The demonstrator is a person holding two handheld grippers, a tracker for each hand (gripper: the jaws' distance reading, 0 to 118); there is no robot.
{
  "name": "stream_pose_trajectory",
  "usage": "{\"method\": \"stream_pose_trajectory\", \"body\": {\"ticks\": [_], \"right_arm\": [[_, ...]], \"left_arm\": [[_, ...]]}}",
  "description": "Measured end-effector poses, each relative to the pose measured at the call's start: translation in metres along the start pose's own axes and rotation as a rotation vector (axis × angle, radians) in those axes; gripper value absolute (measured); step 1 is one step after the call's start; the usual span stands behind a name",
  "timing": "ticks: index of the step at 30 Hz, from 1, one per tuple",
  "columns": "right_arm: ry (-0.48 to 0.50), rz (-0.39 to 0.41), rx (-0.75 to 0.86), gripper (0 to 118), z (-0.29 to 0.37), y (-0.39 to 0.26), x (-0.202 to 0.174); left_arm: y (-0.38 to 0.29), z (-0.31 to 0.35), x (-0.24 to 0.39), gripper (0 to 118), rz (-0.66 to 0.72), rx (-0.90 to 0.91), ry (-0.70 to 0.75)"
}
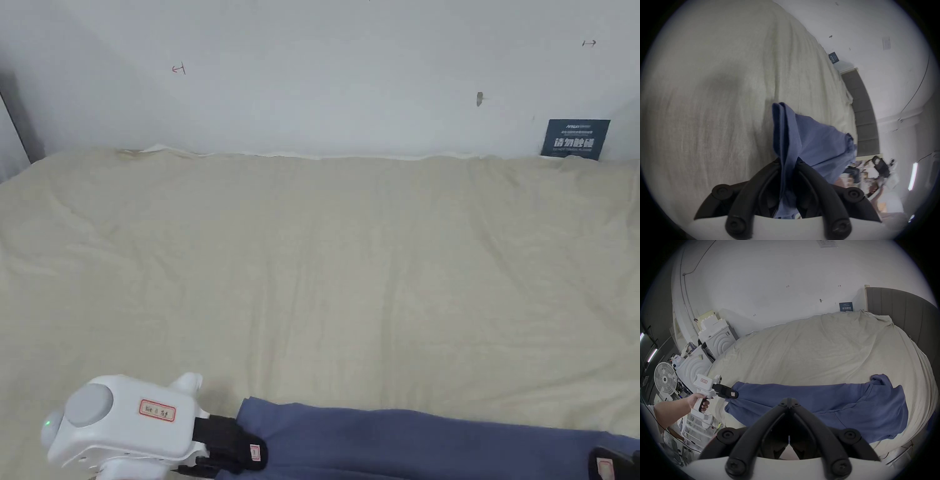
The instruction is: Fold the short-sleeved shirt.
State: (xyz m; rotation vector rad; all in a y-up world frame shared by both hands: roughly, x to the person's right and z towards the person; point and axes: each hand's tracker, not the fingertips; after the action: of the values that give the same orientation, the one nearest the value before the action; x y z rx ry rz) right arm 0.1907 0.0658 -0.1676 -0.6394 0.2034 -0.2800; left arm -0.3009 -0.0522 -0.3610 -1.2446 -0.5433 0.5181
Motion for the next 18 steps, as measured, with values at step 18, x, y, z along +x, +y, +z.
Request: {"method": "stream_pose_trajectory", "body": {"ticks": [18], "right_arm": [[0.041,-0.105,0.063,0,0.025,-0.003,0.027]], "left_arm": [[0.001,0.056,0.144,9,-0.439,0.05,0.529]]}}
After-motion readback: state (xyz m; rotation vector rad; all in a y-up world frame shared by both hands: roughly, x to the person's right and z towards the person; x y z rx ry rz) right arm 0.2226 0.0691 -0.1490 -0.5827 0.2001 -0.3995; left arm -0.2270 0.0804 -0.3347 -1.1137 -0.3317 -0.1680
